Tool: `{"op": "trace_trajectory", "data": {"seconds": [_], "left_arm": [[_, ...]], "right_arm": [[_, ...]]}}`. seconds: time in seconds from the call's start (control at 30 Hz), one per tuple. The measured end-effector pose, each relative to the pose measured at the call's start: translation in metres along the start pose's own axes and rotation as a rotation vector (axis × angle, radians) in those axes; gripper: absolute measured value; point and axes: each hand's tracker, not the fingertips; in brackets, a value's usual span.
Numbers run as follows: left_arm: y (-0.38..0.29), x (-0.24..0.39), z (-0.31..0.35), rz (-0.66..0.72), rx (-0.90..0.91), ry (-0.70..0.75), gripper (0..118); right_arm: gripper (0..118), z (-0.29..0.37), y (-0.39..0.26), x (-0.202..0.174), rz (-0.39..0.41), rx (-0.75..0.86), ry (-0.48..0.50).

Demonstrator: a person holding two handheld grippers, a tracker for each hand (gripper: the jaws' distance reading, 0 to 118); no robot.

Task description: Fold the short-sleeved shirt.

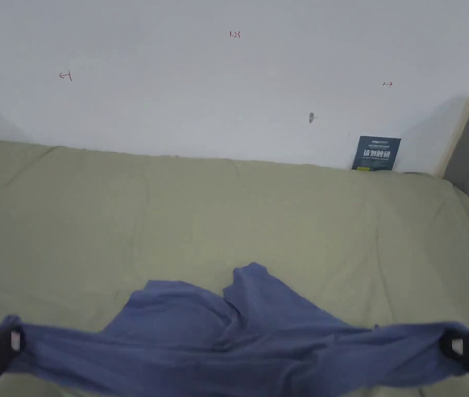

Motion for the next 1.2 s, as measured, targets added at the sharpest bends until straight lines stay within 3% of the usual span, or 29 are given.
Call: {"op": "trace_trajectory", "data": {"seconds": [0.07, 0.1, 0.13, 0.17, 0.2, 0.23, 0.27, 0.37, 0.43, 0.5, 0.57, 0.6, 0.63, 0.67, 0.7, 0.73, 0.77, 0.8, 0.83, 0.87, 1.0, 1.03, 1.07, 1.1, 1.13, 1.2], "left_arm": [[-0.029, -0.031, -0.014, 0.019, -0.083, 0.037, 6], [-0.049, -0.018, -0.005, 0.035, -0.119, 0.012, 9], [-0.061, -0.026, -0.009, 0.032, -0.174, 0.008, 19], [-0.065, -0.033, -0.013, -0.024, -0.186, 0.047, 49], [-0.067, -0.041, -0.016, -0.073, -0.205, 0.055, 105], [-0.076, -0.002, -0.004, -0.099, -0.229, 0.061, 118], [-0.076, 0.000, 0.005, -0.119, -0.199, 0.070, 118], [-0.071, 0.009, 0.031, -0.169, -0.138, 0.015, 118], [-0.075, 0.011, 0.055, -0.180, -0.073, 0.028, 118], [-0.076, 0.020, 0.071, -0.261, 0.036, 0.062, 118], [-0.072, 0.027, 0.083, -0.364, 0.047, 0.115, 114], [-0.071, 0.029, 0.091, -0.407, 0.066, 0.160, 101], [-0.073, 0.029, 0.095, -0.396, 0.098, 0.166, 101], [-0.072, 0.030, 0.102, -0.395, 0.129, 0.172, 93], [-0.067, 0.031, 0.103, -0.378, 0.151, 0.180, 68], [-0.062, 0.031, 0.099, -0.391, 0.154, 0.246, 7], [-0.061, 0.028, 0.094, -0.392, 0.149, 0.293, 0], [-0.055, 0.024, 0.092, -0.394, 0.155, 0.261, 0], [-0.052, 0.022, 0.086, -0.346, 0.116, 0.167, 0], [-0.052, 0.019, 0.082, -0.330, 0.086, 0.179, 0], [-0.052, -0.016, 0.074, -0.316, -0.051, 0.151, 1], [-0.051, -0.020, 0.071, -0.327, -0.074, 0.152, 20], [-0.047, -0.030, 0.058, -0.290, -0.184, 0.076, 59], [-0.044, -0.041, 0.045, -0.248, -0.238, 0.030, 113], [-0.048, -0.050, 0.031, -0.170, -0.316, -0.024, 118], [-0.050, -0.058, 0.019, -0.192, -0.277, -0.117, 117]], "right_arm": [[8, -0.004, -0.036, 0.007, 0.014, -0.023, -0.021], [14, -0.006, -0.051, 0.009, 0.060, -0.025, -0.062], [27, -0.014, -0.066, 0.016, 0.091, -0.026, -0.111], [51, -0.018, -0.075, 0.021, 0.093, -0.047, -0.125], [91, -0.021, -0.081, 0.026, 0.083, -0.063, -0.114], [111, -0.022, -0.085, 0.031, 0.062, -0.072, -0.113], [118, -0.020, -0.090, 0.038, 0.051, -0.076, -0.109], [118, 0.003, -0.100, 0.026, 0.126, 0.028, -0.187], [118, 0.024, -0.106, 0.010, 0.173, 0.085, -0.138], [118, 0.036, -0.122, -0.011, 0.285, 0.163, -0.107], [113, 0.045, -0.143, -0.029, 0.421, 0.253, -0.125], [97, 0.046, -0.146, -0.033, 0.453, 0.244, -0.082], [97, 0.045, -0.143, -0.037, 0.499, 0.174, -0.049], [87, 0.045, -0.143, -0.044, 0.528, 0.168, -0.065], [57, 0.046, -0.146, -0.049, 0.532, 0.207, -0.113], [0, 0.045, -0.146, -0.053, 0.524, 0.230, -0.181], [0, 0.044, -0.144, -0.050, 0.459, 0.226, -0.089], [0, 0.043, -0.139, -0.044, 0.407, 0.174, 0.052], [0, 0.039, -0.138, -0.042, 0.372, 0.141, 0.087], [0, 0.036, -0.143, -0.046, 0.392, 0.185, -0.027], [0, 0.041, -0.140, -0.048, 0.378, 0.170, -0.007], [0, 0.040, -0.140, -0.049, 0.375, 0.170, -0.008], [0, 0.045, -0.138, -0.048, 0.369, 0.170, -0.003], [0, 0.045, -0.138, -0.048, 0.361, 0.171, 0.005], [0, 0.045, -0.138, -0.049, 0.349, 0.174, 0.020], [0, 0.048, -0.138, -0.050, 0.335, 0.179, 0.032]]}}
